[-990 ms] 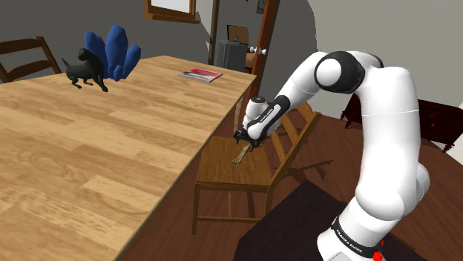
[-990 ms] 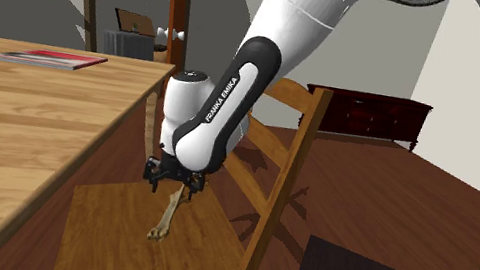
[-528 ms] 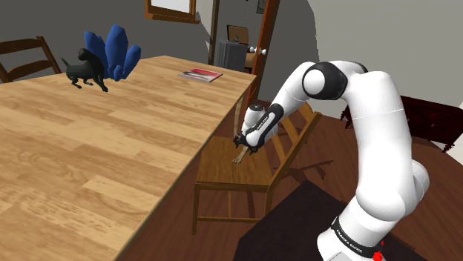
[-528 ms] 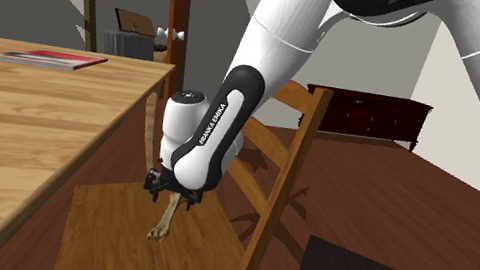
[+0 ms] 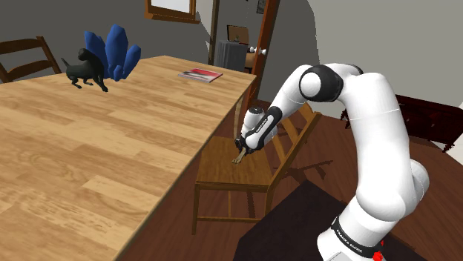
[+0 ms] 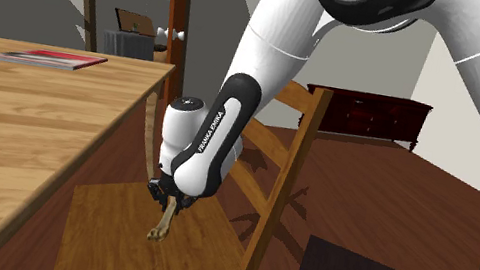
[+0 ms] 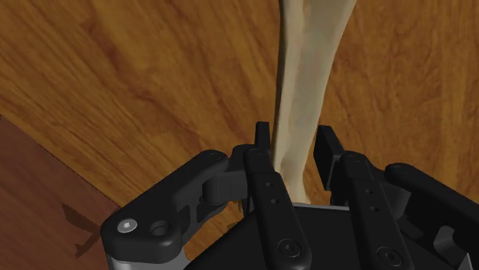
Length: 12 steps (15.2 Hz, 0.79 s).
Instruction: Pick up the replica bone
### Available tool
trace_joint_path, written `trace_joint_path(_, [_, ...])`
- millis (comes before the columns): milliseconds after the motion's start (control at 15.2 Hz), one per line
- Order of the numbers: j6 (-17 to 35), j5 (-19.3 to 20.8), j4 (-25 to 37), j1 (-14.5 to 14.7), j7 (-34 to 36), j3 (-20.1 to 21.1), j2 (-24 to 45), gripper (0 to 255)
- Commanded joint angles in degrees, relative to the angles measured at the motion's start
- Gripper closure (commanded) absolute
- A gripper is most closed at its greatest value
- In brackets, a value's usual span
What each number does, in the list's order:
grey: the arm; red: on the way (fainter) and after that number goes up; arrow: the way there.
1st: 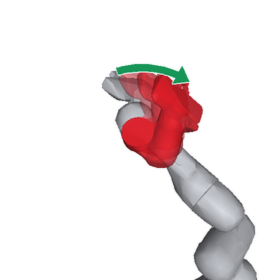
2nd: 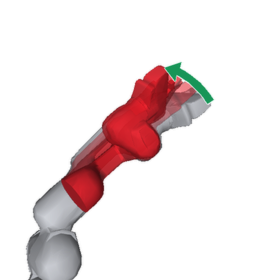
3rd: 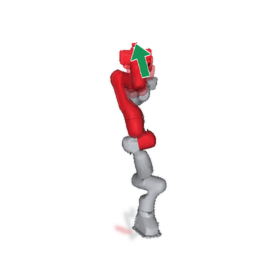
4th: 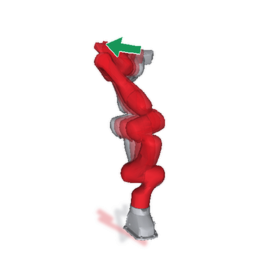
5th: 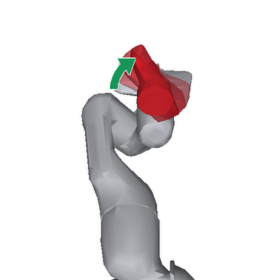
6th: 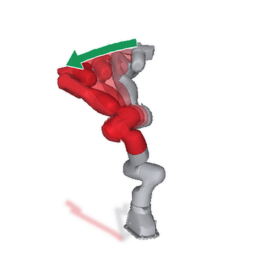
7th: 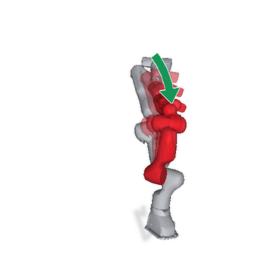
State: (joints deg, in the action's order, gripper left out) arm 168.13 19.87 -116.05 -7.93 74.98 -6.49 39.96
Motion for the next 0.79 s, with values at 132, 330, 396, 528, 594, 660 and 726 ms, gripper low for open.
trace_joint_path(132, [0.1,0.0,-0.1,0.0,0.0,0.0,0.0,255])
trace_joint_path(330, [-0.4,0.0,-0.3,-0.1,-0.1,0.1,-0.6,255])
trace_joint_path(396, [-0.9,-0.1,-0.6,-0.2,-0.3,0.3,-1.4,255])
trace_joint_path(528, [-1.8,-0.2,-1.1,-0.5,-0.7,0.6,-2.9,255])
trace_joint_path(594, [-2.3,-0.3,-1.4,-0.6,-0.9,0.7,-3.6,255])
trace_joint_path(660, [-2.8,-0.4,-1.7,-0.7,-1.0,0.9,-4.4,255])
trace_joint_path(726, [-3.3,-0.5,-1.9,-0.8,-1.2,1.0,-5.1,255])
